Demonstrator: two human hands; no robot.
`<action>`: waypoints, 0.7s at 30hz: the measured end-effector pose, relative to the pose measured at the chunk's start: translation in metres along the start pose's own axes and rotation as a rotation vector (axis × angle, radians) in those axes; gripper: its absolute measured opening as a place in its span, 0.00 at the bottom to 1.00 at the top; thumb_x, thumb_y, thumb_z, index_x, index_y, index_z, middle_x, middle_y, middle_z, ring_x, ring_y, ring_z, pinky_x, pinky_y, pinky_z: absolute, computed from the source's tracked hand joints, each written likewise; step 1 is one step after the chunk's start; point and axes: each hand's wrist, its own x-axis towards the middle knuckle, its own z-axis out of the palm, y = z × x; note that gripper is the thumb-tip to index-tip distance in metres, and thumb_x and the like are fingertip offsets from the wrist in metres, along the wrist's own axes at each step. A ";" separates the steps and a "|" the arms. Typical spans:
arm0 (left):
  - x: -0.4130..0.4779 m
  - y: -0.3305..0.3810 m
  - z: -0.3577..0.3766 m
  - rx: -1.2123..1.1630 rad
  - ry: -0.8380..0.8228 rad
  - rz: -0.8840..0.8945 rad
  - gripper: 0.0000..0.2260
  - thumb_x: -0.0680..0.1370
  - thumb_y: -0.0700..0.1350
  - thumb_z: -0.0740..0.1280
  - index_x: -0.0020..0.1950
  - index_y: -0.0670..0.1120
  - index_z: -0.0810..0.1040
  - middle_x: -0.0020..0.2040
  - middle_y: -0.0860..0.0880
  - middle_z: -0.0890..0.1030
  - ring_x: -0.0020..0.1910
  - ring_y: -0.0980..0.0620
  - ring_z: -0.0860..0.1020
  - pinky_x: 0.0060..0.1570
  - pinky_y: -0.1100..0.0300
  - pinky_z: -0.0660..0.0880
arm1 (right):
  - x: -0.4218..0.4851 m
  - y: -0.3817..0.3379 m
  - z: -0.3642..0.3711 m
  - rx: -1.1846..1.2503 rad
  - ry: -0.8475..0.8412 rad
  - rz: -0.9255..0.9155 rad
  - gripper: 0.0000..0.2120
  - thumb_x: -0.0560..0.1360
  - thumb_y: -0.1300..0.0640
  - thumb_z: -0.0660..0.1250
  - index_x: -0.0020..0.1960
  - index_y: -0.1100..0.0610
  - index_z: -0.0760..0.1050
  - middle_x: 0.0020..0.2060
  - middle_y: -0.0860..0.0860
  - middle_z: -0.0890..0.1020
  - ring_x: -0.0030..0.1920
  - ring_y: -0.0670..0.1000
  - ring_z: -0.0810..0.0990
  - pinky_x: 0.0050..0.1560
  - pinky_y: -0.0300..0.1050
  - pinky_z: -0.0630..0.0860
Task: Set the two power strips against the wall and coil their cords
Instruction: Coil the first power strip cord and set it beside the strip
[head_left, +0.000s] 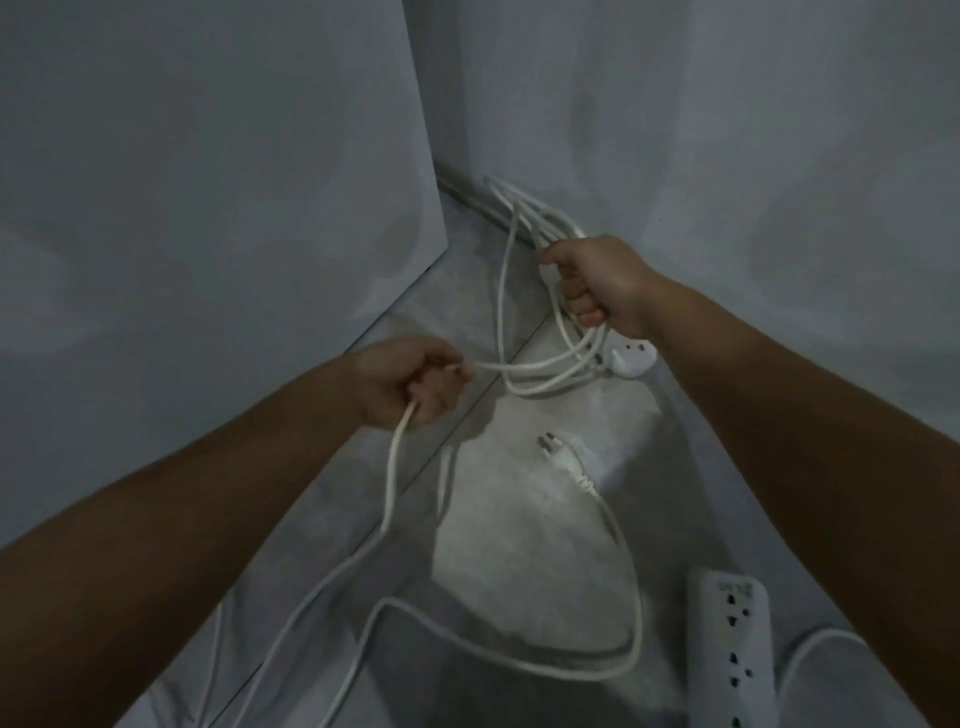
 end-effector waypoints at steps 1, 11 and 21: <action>0.000 0.008 0.008 -0.105 0.045 0.068 0.07 0.76 0.41 0.58 0.39 0.40 0.71 0.24 0.50 0.68 0.20 0.55 0.72 0.17 0.68 0.71 | 0.000 0.000 0.002 -0.010 -0.017 -0.007 0.20 0.76 0.56 0.63 0.29 0.50 0.58 0.19 0.46 0.60 0.20 0.46 0.54 0.23 0.35 0.50; -0.009 0.054 0.070 -0.397 0.182 0.415 0.17 0.83 0.47 0.50 0.55 0.35 0.72 0.52 0.41 0.77 0.48 0.42 0.77 0.46 0.46 0.73 | -0.016 0.001 0.020 -0.280 -0.346 -0.065 0.22 0.75 0.43 0.66 0.31 0.58 0.72 0.22 0.52 0.76 0.19 0.47 0.60 0.22 0.38 0.57; 0.020 0.074 0.060 -0.444 0.333 0.386 0.13 0.81 0.43 0.57 0.45 0.38 0.78 0.37 0.41 0.77 0.35 0.46 0.76 0.34 0.57 0.79 | -0.034 0.001 0.026 -0.328 -0.451 -0.001 0.07 0.76 0.57 0.64 0.42 0.59 0.77 0.38 0.58 0.85 0.25 0.45 0.73 0.25 0.36 0.64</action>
